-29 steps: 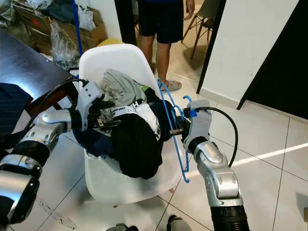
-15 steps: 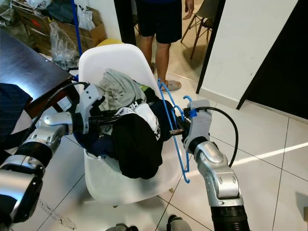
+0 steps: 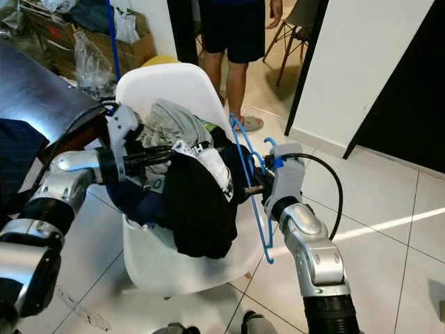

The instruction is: Hang hanger

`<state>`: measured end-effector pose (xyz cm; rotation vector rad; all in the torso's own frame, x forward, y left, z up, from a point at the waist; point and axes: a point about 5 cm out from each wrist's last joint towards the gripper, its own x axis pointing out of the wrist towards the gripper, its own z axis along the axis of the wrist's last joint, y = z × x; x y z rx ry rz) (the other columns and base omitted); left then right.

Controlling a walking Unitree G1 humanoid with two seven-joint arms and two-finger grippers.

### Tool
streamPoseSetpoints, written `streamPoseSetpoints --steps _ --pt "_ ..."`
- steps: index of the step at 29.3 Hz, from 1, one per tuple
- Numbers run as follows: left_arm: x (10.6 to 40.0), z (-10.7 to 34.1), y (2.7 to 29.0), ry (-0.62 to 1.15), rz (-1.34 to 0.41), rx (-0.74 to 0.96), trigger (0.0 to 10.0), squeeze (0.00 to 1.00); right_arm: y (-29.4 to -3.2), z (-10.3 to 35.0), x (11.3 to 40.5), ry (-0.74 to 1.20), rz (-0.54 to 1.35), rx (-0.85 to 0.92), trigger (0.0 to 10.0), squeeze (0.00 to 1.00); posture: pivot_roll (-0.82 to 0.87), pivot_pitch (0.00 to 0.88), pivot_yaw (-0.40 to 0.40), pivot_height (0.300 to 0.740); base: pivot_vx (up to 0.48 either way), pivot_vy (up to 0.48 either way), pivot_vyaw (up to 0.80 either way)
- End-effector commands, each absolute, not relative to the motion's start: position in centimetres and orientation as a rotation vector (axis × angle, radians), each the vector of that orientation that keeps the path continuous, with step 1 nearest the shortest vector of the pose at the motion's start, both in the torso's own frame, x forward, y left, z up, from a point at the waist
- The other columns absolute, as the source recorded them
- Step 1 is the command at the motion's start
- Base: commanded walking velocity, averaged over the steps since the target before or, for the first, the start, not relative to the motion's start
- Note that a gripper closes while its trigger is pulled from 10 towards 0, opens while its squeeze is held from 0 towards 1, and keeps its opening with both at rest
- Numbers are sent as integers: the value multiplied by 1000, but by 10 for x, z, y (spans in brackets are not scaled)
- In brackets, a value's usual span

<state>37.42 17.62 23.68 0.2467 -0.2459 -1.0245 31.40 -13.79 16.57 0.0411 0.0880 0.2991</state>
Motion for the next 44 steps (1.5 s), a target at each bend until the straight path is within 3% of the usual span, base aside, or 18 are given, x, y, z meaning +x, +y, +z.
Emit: streamPoseSetpoints --steps 1,2,10,12,13,15,17,18,19,22,31,40,44 --pt "367 268 174 -366 -1086 181 1608 0 -137 162 315 95 301 53 10000 0 -75 196 26 740 0 0 0" --pt "355 285 169 -416 -1174 177 3176 0 -137 161 316 96 301 57 10000 0 -66 186 26 740 0 0 0" --pt "316 300 154 -447 -1412 250 3490 0 -136 159 320 93 301 66 10000 0 -56 168 30 740 0 0 0" --pt "303 302 147 -466 -1469 257 3765 0 -136 159 322 88 296 79 10000 0 -48 155 36 740 0 0 0" --pt "292 296 139 -468 -1489 286 4941 0 -140 161 324 71 271 134 10000 0 -44 147 38 740 0 0 0" --pt "287 293 135 -471 -1490 301 4941 0 -143 162 326 59 251 174 10000 0 -44 147 38 740 0 0 0" --pt "279 279 129 -433 -1481 315 7882 0 -156 165 330 35 189 274 10000 0 -30 136 40 740 0 0 0" --pt "279 279 129 -433 -1481 315 7882 0 -156 165 330 35 189 274 10000 0 -30 136 40 740 0 0 0" --pt "276 274 126 -419 -1475 302 9373 0 -162 166 331 25 165 295 10000 0 -30 135 40 740 0 0 0" --pt "262 276 114 -440 -1448 191 10000 0 -174 171 334 -6 129 321 10000 0 -29 130 37 740 0 0 -533" --pt "250 299 99 -578 -1317 32 10000 0 -173 181 339 -67 129 363 10000 0 -20 118 29 740 0 0 -800" --pt "247 308 92 -618 -1311 7 10000 0 -172 181 341 -74 128 369 10000 0 -18 114 30 740 0 0 -800" --pt "253 296 86 -544 -1271 59 10000 0 -177 179 341 -66 103 352 10000 0 -26 114 36 740 0 0 -800"
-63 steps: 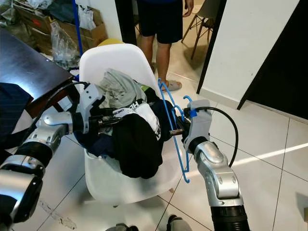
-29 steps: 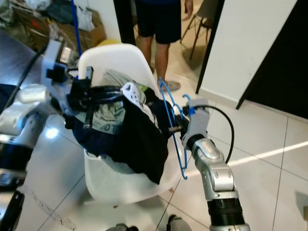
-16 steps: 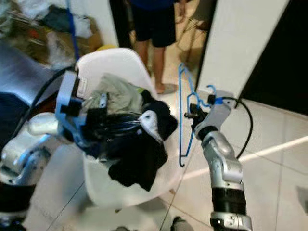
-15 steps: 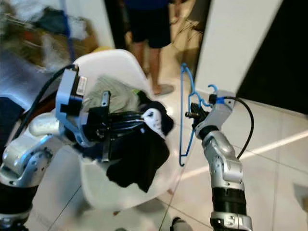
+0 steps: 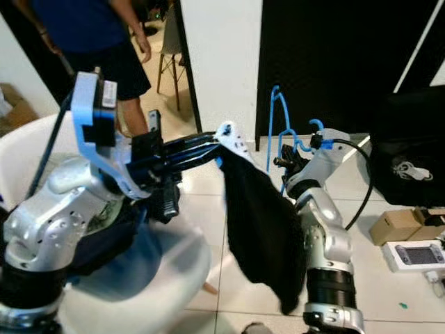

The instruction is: Hang hanger

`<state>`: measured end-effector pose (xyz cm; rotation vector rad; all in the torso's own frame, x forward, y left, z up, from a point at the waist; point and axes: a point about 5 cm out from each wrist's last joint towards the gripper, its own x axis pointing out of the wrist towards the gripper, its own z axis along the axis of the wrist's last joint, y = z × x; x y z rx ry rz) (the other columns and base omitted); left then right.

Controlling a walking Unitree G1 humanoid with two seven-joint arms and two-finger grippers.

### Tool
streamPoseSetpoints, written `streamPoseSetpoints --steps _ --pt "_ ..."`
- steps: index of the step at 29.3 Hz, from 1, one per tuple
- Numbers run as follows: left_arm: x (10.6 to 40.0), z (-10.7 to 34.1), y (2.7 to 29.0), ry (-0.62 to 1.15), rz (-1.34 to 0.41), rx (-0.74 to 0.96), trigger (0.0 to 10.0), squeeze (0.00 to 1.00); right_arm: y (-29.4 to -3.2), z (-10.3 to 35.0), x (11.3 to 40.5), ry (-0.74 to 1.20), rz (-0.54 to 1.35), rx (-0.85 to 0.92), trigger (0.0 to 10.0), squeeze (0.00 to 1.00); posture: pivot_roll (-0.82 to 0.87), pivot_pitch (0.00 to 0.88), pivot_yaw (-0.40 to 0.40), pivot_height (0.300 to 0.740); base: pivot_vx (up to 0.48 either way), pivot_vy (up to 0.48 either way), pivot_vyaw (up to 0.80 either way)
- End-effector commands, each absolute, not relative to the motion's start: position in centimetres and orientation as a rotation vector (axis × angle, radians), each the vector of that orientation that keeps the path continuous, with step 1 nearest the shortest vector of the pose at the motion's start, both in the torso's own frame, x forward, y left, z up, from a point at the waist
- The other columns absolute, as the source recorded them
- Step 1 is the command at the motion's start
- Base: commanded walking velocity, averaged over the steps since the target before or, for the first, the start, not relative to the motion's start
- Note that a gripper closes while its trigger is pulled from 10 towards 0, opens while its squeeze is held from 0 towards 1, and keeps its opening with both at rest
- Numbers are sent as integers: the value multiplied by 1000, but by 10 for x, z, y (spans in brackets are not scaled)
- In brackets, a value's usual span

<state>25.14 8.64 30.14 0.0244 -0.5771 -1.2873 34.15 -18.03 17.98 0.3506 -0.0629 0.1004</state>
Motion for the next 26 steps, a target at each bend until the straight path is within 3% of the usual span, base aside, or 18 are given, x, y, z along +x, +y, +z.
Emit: streamPoseSetpoints --steps 1,7,8,9,12,14,18,26 --pt "253 296 86 -544 -1271 59 10000 0 -177 179 341 -66 103 352 10000 0 -26 114 36 740 0 0 -800" --pt "267 265 81 -414 -1183 209 10000 0 -183 176 340 -49 86 306 10000 0 -25 117 37 740 0 0 -800" --pt "280 235 77 -317 -1022 251 10000 0 -177 167 334 -8 120 205 10000 0 -33 122 35 740 0 0 -800" --pt "280 235 77 -317 -1022 251 10000 0 -177 167 334 -8 120 205 10000 0 -33 122 35 740 0 0 -800" --pt "290 211 86 -225 -767 238 10000 0 -160 155 322 43 193 76 10000 0 -39 127 32 740 0 0 -800" --pt "292 207 92 -208 -704 233 10000 0 -157 153 319 51 208 61 10000 0 -39 127 32 740 0 0 -800" --pt "286 185 119 -127 -449 200 10000 0 -150 148 310 70 232 -34 10000 0 -34 141 14 740 0 0 -800" --pt "262 144 137 -1 -240 188 10000 0 -148 147 306 64 240 -150 10000 0 -42 143 4 740 0 0 -800"
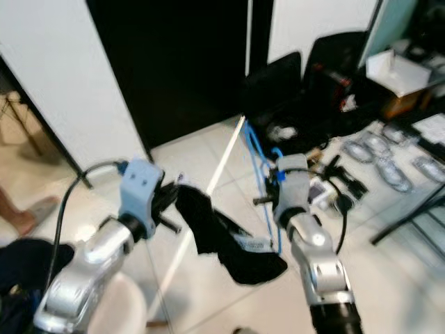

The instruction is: Hang hanger

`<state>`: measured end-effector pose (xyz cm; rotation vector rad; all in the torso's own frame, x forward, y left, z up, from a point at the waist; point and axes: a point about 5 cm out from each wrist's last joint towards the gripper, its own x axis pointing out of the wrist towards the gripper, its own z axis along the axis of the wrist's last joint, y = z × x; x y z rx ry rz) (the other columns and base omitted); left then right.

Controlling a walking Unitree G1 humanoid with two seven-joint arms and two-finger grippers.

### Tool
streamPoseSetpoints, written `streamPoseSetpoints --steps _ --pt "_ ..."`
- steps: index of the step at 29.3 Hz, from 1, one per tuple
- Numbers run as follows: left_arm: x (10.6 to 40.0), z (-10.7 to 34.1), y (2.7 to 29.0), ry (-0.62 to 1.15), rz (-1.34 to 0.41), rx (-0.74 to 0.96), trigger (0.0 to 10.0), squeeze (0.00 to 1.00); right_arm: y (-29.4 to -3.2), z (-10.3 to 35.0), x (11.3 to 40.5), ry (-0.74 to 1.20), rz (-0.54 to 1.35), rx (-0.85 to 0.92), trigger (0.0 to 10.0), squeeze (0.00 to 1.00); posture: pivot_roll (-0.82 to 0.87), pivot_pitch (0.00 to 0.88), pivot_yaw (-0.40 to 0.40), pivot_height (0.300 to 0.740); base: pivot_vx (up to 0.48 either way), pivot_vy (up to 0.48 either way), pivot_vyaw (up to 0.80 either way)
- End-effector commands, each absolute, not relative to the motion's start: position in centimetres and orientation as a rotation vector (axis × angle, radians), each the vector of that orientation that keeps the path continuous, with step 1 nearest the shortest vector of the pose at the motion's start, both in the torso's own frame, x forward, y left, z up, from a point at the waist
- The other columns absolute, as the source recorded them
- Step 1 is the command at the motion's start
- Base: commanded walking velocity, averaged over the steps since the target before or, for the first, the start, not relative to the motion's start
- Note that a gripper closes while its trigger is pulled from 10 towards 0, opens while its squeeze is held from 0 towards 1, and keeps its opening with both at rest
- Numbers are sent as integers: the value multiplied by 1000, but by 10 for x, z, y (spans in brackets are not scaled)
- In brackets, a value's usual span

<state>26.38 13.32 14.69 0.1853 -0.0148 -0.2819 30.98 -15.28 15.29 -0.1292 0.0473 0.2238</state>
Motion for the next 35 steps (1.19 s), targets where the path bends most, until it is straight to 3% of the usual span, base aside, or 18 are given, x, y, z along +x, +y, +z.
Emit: streamPoseSetpoints --steps 1,26,28,29,32,34,35 --pt "261 139 140 12 -220 178 10000 0 -148 146 307 66 235 -156 10000 0 -38 138 -4 740 0 0 -800" --pt "262 140 122 -21 -309 160 10000 0 -149 145 308 91 260 -145 10000 0 -55 136 -9 740 0 0 -800" --pt "263 142 121 -33 -334 194 10000 0 -151 149 310 79 265 12 10000 0 -50 139 -6 740 0 0 -800" --pt "263 144 119 -43 -362 206 10000 0 -151 160 311 34 277 184 10000 0 -48 139 -4 740 0 0 -800" --pt "263 148 116 -54 -386 199 10000 0 -151 170 312 -13 294 331 10000 0 -47 141 -1 740 0 0 -800" --pt "261 169 97 -102 -523 86 10000 0 -145 199 313 -142 381 524 10000 0 -50 137 2 740 0 0 -800" --pt "261 169 97 -102 -523 86 10000 0 -145 199 313 -142 381 524 10000 0 -50 137 2 740 0 0 -800"
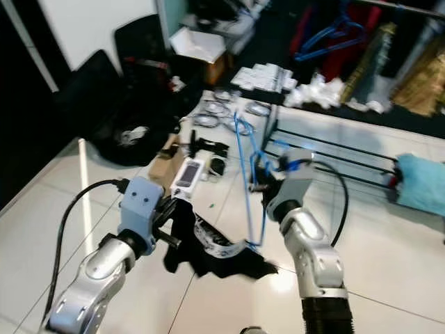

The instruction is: Hang hanger

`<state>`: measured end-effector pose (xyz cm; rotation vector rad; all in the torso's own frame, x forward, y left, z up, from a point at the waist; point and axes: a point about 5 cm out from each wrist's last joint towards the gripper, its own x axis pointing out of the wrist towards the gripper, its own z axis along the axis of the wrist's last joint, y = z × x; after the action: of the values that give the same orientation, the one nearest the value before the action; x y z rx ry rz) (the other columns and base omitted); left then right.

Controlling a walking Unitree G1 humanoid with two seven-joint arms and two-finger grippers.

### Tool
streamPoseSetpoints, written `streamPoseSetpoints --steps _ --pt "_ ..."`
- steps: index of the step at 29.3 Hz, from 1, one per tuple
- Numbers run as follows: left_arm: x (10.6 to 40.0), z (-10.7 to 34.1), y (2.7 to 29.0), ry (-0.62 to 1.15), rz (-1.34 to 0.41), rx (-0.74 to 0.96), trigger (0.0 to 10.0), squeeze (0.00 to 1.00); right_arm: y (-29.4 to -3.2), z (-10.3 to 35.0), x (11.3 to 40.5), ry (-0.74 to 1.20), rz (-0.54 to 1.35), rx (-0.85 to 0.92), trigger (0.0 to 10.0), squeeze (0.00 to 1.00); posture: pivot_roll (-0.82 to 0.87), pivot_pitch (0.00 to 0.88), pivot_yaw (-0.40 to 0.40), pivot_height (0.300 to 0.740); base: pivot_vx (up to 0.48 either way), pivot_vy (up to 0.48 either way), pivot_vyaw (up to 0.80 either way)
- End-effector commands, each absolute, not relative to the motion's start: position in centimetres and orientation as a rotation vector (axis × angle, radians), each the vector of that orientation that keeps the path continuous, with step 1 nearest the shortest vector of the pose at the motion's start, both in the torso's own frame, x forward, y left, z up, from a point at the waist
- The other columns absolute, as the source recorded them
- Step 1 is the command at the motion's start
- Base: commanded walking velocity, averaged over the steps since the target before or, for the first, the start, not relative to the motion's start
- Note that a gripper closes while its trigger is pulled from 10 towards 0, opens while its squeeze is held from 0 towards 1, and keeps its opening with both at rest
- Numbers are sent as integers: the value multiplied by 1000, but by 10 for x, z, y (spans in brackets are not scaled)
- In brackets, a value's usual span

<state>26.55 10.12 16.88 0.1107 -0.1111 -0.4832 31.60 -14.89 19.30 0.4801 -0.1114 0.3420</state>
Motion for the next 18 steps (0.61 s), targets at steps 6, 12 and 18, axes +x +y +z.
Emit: streamPoseSetpoints --steps 6,12,18 --pt "244 208 58 -205 -837 -91 10000 0 -140 243 318 -317 468 492 10000 0 -45 129 10 740 0 0 -800" --pt "241 217 55 -234 -910 -81 10000 0 -150 265 327 -398 386 207 10000 0 -44 124 11 740 0 0 -800" --pt "251 223 68 -256 -876 -47 10000 0 -171 284 330 -481 205 -66 10000 0 -44 121 10 740 0 0 -800"
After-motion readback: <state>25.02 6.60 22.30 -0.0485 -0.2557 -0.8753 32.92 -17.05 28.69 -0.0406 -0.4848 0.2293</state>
